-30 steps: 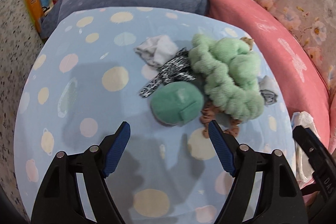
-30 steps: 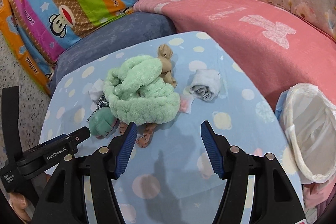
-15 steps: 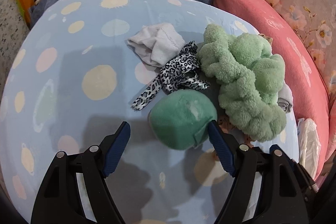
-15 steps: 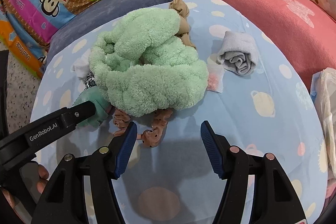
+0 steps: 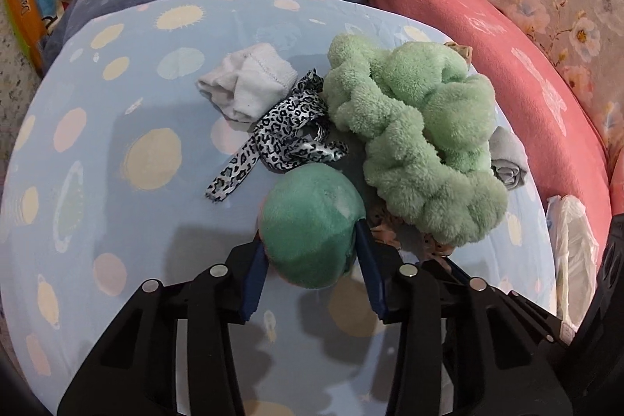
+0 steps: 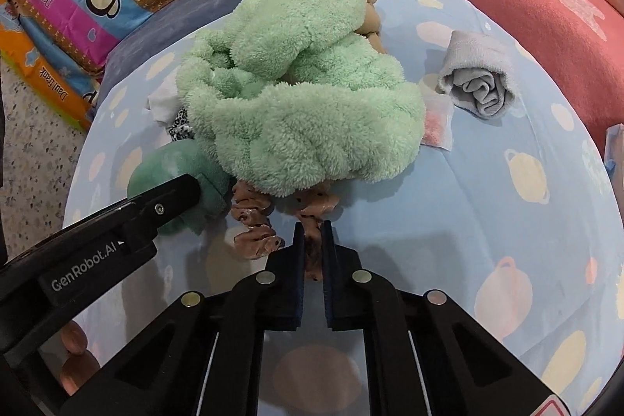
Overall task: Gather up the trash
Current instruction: 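Lift the teal ball and brown scrunchie with both tools toward the bin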
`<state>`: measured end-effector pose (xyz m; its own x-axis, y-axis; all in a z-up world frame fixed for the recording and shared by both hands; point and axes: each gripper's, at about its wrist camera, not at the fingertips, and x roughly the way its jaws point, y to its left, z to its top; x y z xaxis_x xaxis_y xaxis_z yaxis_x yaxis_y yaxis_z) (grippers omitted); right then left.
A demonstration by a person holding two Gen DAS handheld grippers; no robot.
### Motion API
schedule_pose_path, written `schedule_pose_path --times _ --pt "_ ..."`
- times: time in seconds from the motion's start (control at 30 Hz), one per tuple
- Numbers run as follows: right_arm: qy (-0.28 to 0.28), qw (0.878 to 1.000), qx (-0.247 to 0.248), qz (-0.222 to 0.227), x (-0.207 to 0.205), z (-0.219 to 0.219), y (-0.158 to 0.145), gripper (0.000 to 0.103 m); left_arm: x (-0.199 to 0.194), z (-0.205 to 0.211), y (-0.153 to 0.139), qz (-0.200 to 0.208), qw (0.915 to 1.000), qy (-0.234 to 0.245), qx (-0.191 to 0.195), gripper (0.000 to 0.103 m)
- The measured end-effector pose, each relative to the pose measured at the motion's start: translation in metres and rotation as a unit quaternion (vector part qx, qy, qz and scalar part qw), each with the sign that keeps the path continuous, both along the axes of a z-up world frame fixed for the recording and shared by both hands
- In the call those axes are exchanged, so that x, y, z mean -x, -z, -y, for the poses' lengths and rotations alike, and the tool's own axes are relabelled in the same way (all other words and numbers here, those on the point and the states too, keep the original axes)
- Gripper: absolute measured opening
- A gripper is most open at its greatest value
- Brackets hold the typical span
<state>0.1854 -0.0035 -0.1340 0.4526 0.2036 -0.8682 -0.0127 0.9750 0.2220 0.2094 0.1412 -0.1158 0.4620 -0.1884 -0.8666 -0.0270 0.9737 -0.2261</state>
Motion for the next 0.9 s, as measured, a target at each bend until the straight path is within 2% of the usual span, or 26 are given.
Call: schedule_pose_path --times 0.17,0.4,0.7,0.9 --pt "-0.003 0.999 -0.001 0.033 0.02 0.005 -0.031 0.007 0.02 -0.001 -0.019 0.015 0.9997 -0.009 -0.015 0.041" --pt "0.006 0.995 -0.01 0.103 0.049 0.025 -0.094 0.007 0.044 0.005 -0.059 0.047 0.9987 -0.011 -0.018 0.041" --pt "0.036 0.983 -0.014 0.18 0.075 0.069 -0.163 0.007 0.064 0.045 -0.122 0.105 0.9941 0.024 -0.011 0.041" --pt "0.069 0.973 -0.009 0.218 0.091 0.11 -0.195 0.007 0.074 0.089 -0.156 0.14 0.9881 0.061 -0.012 0.041"
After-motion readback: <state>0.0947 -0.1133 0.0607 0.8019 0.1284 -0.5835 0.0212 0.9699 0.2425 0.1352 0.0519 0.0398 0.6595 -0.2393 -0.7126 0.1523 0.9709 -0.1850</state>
